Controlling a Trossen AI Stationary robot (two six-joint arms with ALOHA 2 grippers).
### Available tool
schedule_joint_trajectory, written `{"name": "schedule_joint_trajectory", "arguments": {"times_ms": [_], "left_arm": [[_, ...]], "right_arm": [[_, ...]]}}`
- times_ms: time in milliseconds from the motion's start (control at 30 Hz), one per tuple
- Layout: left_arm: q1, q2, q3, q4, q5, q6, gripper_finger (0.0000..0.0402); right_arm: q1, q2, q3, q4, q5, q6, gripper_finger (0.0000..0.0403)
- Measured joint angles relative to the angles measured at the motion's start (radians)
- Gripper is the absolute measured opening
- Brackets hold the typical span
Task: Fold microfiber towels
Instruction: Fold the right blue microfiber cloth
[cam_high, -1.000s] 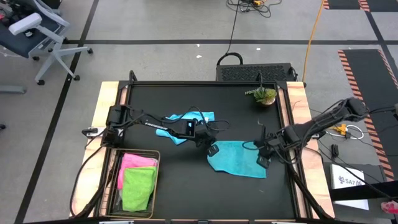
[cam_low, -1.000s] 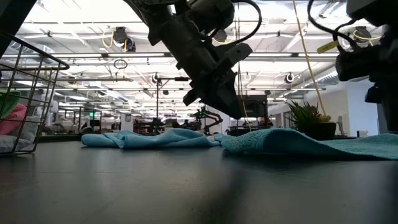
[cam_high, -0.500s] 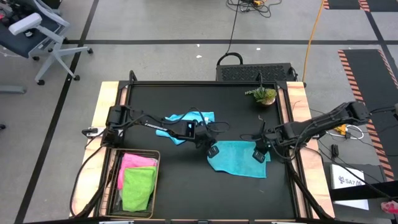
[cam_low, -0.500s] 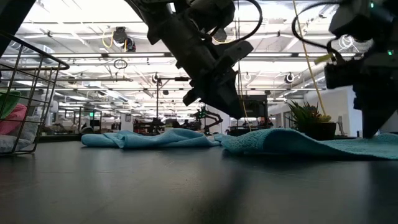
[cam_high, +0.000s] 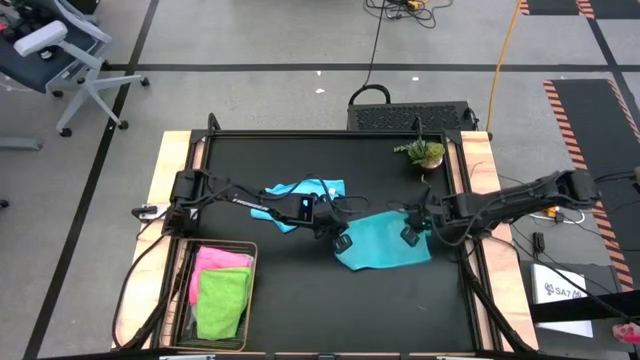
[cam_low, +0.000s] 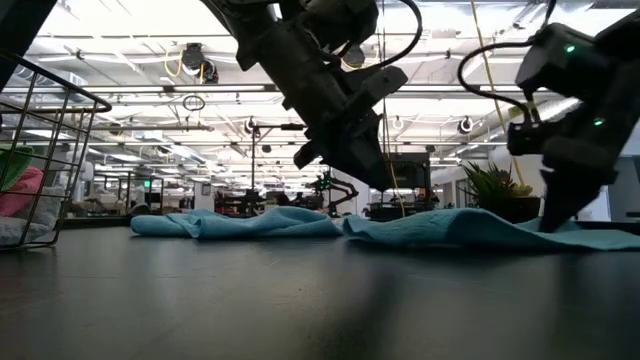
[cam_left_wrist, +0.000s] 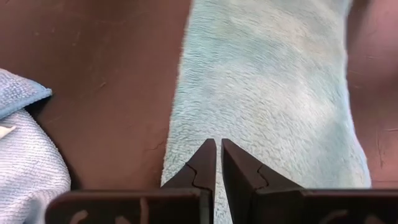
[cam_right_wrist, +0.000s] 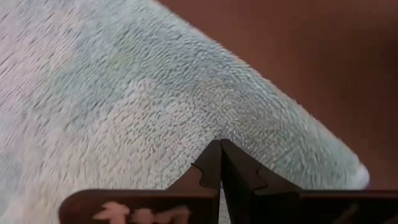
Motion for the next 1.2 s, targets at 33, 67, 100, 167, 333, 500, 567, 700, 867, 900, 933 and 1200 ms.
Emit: {"name": "schedule_joint_trajectory", "arguments": {"times_ms": [33, 67, 100, 167, 333, 500, 567, 700, 867, 900, 933, 1200], "left_arm": [[0.002, 0.000, 0.000, 0.000, 0.000, 0.006, 0.0026], [0.003, 0.000, 0.000, 0.000, 0.000, 0.007, 0.0026], [0.004, 0.000, 0.000, 0.000, 0.000, 0.007, 0.0026], [0.006, 0.000, 0.000, 0.001, 0.017, 0.022, 0.0026], [0.003, 0.007, 0.001, 0.004, 0.159, 0.111, 0.0026], [-0.006, 0.064, 0.001, -0.013, 0.167, 0.103, 0.0026], [-0.005, 0.082, 0.000, 0.005, 0.164, 0.077, 0.0026], [-0.001, 0.102, 0.000, 0.004, 0.068, 0.027, 0.0026], [0.034, 0.102, 0.000, 0.006, 0.023, 0.023, 0.0026], [0.041, 0.102, 0.000, 0.006, 0.023, 0.033, 0.0026], [0.048, 0.102, 0.000, 0.007, 0.023, 0.041, 0.0026], [0.106, 0.102, 0.000, 0.038, 0.026, 0.081, 0.0026]], "right_arm": [[-0.017, 0.000, -0.001, 0.015, 0.006, -0.015, 0.0000], [-0.034, 0.000, -0.001, 0.033, 0.008, -0.029, 0.0000], [-0.053, 0.000, -0.001, 0.054, 0.008, -0.040, 0.0000], [-0.085, 0.000, -0.001, 0.091, 0.003, -0.044, 0.0000], [-0.116, 0.000, 0.000, 0.239, -0.087, -0.042, 0.0000], [-0.115, -0.001, 0.000, 0.365, -0.157, -0.011, 0.0000], [-0.114, -0.001, 0.001, 0.385, -0.161, 0.007, 0.0000], [-0.113, -0.001, 0.001, 0.385, -0.208, 0.011, 0.0000], [-0.091, -0.001, 0.001, 0.475, -0.390, -0.014, 0.0000], [-0.083, -0.001, 0.001, 0.509, -0.414, -0.016, 0.0000], [-0.076, -0.001, 0.001, 0.543, -0.423, -0.016, 0.0000], [-0.046, 0.036, 0.002, 0.513, -0.387, -0.004, 0.0000]]}}
